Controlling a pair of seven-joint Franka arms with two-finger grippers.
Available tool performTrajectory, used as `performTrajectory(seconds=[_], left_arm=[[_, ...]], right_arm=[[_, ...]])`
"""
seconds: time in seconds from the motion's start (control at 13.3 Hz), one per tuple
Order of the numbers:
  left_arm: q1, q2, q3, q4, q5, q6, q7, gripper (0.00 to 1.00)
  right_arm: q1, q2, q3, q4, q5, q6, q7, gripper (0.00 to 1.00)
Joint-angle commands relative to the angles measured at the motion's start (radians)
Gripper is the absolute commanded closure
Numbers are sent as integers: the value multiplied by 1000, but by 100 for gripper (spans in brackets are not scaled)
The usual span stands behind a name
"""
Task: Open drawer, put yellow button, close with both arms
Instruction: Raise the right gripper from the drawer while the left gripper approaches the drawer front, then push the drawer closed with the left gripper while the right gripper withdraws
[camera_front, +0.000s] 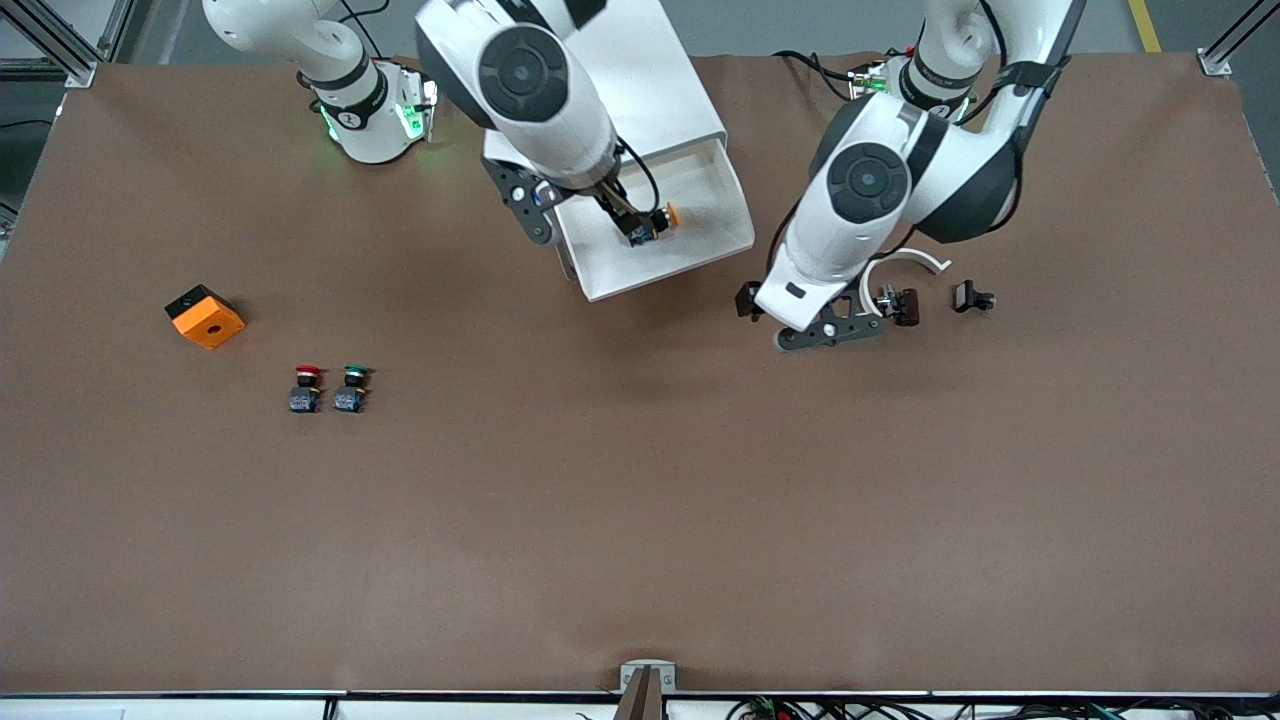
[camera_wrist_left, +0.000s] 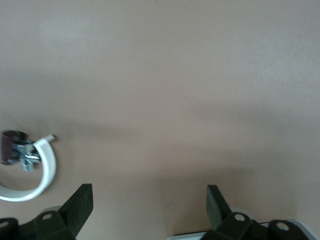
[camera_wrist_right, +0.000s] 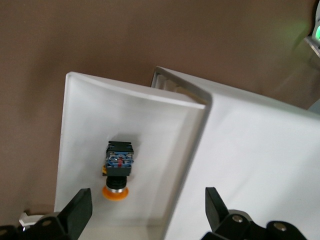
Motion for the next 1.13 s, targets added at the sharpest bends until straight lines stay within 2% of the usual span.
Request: performTrajectory(seconds=[0.0, 0.15, 0.3, 0.45, 0.6, 0.75, 1.05], left_arm=[[0, 16, -47, -14, 11, 36, -77, 0], [1, 25, -81, -20, 11, 38, -126, 0], [-1, 26, -113, -26, 9, 38, -181, 0], [3, 16, -152, -55, 9, 38, -192, 0], [3, 13, -187, -66, 8, 24, -214, 0], [4, 7, -238, -77, 8, 24, -260, 0], [6, 3, -339, -106, 6, 21, -324, 0]], right_arm=[[-71, -94, 6, -27, 6, -85, -178, 0], [-142, -154, 6, -30, -11, -147, -324, 0], [-196, -234, 6, -68, -97, -181, -523, 0], [-280, -315, 6, -137, -146, -182, -745, 0], [-364, -364, 6, -185, -219, -182, -980, 0], [-433, -375, 6, -202, -295, -178, -1164, 0], [-598, -374, 6, -229, -359, -117, -1462, 0]])
